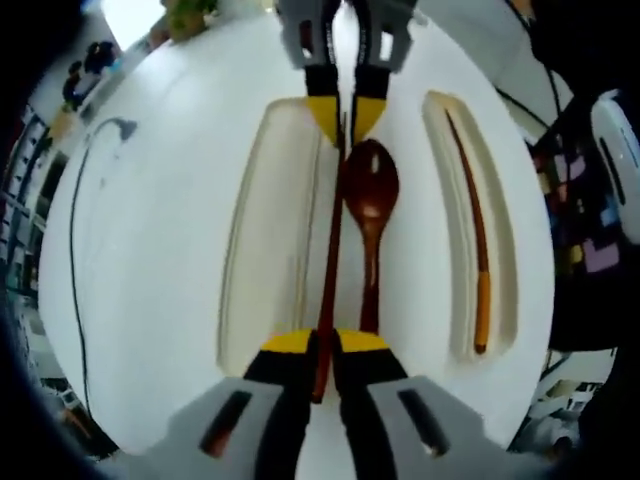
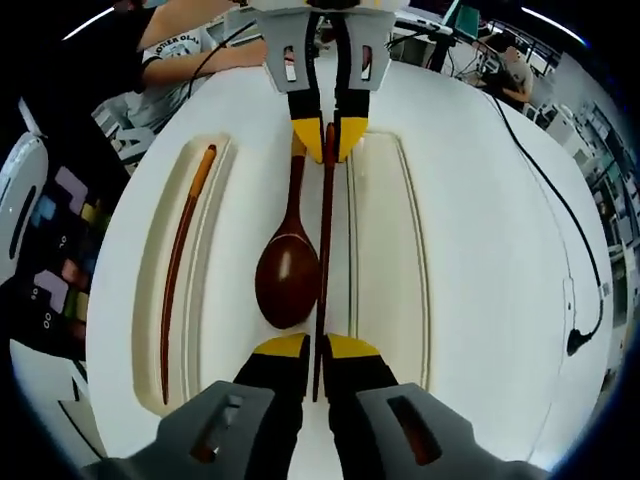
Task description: Arrange the utensils inside the cutlery case until each visible utensil rests in its matching compartment.
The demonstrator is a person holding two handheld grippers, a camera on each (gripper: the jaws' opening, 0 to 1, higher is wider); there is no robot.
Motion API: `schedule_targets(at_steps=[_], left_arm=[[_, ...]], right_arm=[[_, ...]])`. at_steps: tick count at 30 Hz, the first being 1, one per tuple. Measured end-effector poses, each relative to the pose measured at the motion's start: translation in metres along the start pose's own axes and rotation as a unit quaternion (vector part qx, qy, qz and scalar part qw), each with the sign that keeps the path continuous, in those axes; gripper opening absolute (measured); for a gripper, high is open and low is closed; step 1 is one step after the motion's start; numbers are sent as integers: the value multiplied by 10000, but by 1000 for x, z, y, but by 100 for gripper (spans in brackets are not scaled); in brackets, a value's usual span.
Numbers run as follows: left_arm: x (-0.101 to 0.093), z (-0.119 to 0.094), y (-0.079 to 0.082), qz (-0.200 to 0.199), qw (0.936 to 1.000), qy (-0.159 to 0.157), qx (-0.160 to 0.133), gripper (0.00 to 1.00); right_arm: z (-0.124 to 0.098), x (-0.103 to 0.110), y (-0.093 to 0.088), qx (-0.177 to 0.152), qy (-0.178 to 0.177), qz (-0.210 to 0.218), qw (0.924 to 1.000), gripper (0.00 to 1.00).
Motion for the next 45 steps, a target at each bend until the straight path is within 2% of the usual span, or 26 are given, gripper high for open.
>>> schedule_targets(at_steps=[3, 4, 5, 6, 8, 11, 15, 19, 21, 22, 26, 28, 30, 31, 33, 35, 40, 45], left_arm=[[-1, 1, 0, -2, 10000, -59, -8, 7], [0, 1, 0, -89, 10000, -41, -8, 7], [-1, 1, 0, -339, 9994, 2, 7, 7], [1, 1, 2, -304, 9995, 5, 42, 7], [-2, 2, 2, -167, 9997, 77, 162, 7], [-3, 3, 4, -105, 9995, 143, 266, 7], [-2, 3, 3, -211, 9992, 135, 304, 7], [-2, 3, 3, -253, 9991, 176, 307, 7], [-3, 3, 4, 82, 9991, 83, 408, 7], [-2, 3, 3, -171, 9992, 56, 362, 7], [-2, 2, 4, -115, 9991, 9, 407, 7], [-2, 0, 5, -54, 9991, 85, 415, 7], [-2, -7, 7, -82, 9992, 215, 313, 7], [-4, -10, 10, -86, 9996, 220, 182, 7], [-12, -18, 14, -78, 9996, 251, 119, 6], [-15, -27, 16, 70, 9986, 485, 214, 6], [-30, -37, 20, 171, 9978, 604, 235, 6], [-44, -38, 21, 310, 9965, 717, 302, 6]], right_arm=[[0, 1, 1, 81, -83, -65, 9999, 3], [1, 1, 1, 145, -137, 70, 9998, 2], [1, 0, 2, 195, -213, 329, 9990, 1], [1, -1, 2, 187, -159, 242, 9994, 1], [1, 0, 0, -44, -210, 32, 9998, 1], [1, -1, -3, -127, -158, 219, 9996, 1], [1, 0, -3, -192, -132, 251, 9994, 1], [1, 1, -3, -287, -291, 284, 9988, 1], [0, 3, -3, -345, -455, 309, 9979, 1], [0, 4, -3, -384, -536, 349, 9972, 1], [0, 4, -3, -440, -653, 295, 9965, 1], [0, 5, -3, -325, -554, 763, 9950, 1], [-2, 3, -3, -366, -579, 703, 9952, 1], [-4, -1, -5, -283, -700, 621, 9952, 1], [-12, -4, -2, -264, -844, 521, 9947, 1], [-22, -4, 3, -311, -969, 394, 9940, 1], [-42, 3, 9, -287, -1174, 145, 9926, 1], [-57, 10, 14, -249, -1295, 44, 9913, 1]])
Point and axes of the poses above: the point that each gripper's makers call its tool centre point, and the gripper's own axes: z roughly forward along the fingers, x roughly to its left, y roughly out of its top, the point moved 4 cm from there along -z, roughly backward along the fingers, and after that the axes turned 14 degrees about -y, right-handed, at the moved point
